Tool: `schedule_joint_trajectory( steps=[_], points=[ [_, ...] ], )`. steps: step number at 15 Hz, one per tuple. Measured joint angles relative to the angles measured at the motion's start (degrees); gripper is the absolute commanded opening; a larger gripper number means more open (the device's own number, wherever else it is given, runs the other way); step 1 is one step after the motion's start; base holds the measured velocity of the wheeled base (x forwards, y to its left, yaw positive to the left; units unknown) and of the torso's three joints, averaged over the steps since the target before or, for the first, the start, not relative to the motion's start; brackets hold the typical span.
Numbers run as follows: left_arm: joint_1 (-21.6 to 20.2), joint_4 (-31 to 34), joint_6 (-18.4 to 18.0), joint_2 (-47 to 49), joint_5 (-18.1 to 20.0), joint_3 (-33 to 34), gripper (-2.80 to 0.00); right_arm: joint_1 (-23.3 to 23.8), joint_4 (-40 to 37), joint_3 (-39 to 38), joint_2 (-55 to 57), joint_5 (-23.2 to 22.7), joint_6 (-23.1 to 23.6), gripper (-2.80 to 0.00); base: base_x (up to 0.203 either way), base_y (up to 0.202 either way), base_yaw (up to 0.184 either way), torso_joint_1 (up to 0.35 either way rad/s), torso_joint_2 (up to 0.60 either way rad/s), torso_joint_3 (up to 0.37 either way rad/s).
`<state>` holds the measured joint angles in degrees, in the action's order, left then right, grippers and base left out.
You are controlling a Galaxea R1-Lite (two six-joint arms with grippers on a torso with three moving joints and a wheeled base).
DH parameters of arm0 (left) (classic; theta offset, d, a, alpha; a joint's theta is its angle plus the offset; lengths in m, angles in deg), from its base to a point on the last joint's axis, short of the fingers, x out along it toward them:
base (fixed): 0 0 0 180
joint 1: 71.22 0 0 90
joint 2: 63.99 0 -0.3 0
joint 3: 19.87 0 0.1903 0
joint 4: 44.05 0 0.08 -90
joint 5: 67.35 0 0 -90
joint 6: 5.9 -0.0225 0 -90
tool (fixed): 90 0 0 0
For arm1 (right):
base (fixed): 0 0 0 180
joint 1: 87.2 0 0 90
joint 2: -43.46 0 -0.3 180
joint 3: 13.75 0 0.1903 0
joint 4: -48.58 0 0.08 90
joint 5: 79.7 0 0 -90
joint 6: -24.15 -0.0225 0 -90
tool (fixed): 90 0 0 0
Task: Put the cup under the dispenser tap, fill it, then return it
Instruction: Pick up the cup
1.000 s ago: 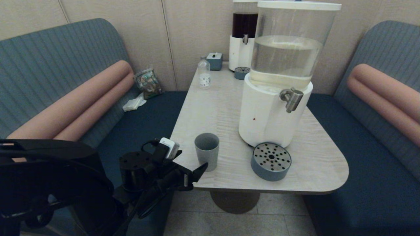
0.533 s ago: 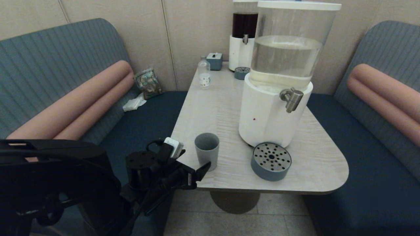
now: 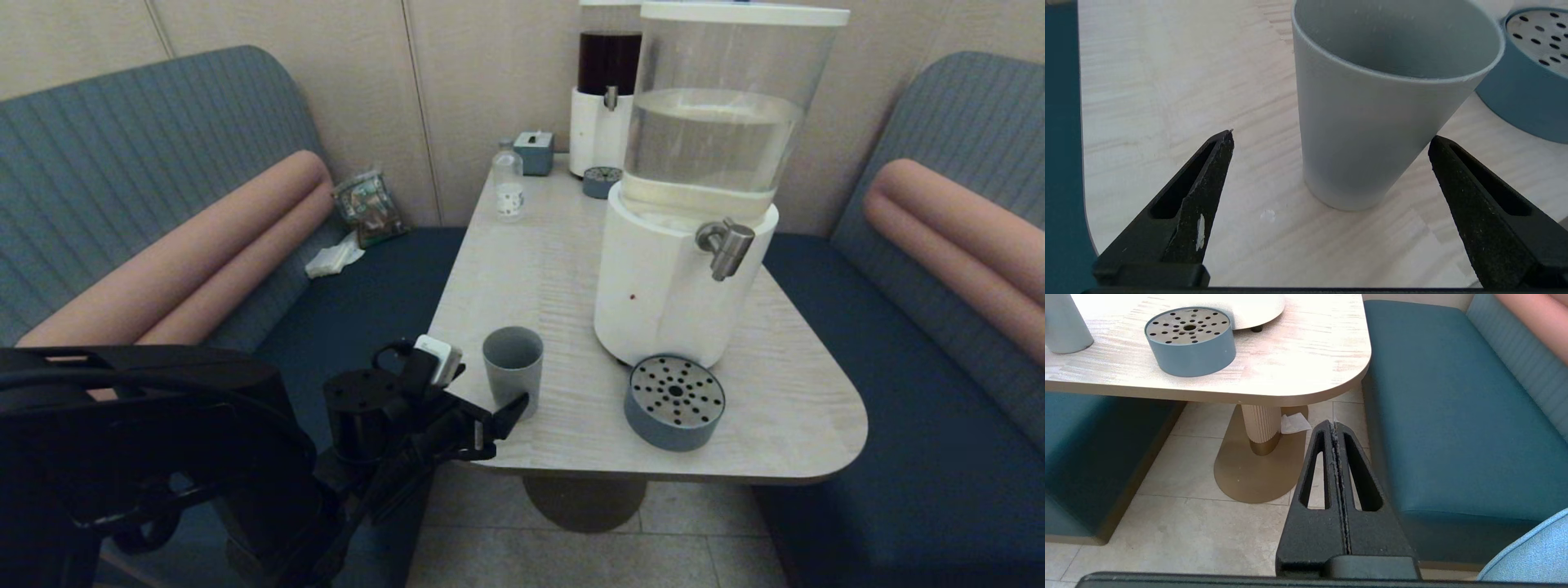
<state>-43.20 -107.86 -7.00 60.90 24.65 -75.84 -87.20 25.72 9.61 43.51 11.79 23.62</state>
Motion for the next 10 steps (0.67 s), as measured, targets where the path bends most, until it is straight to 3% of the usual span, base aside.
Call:
schedule_joint_trajectory(
  steps=[10],
  points=[
    [0.0,-0.02,-0.41,2.28,-1.74,-4.49,0.0,0.0,0.0,0.0,0.0,0.0,0.0,-2.8,0.0,0.0,0.0,0.0,0.0,0.0]
  ],
)
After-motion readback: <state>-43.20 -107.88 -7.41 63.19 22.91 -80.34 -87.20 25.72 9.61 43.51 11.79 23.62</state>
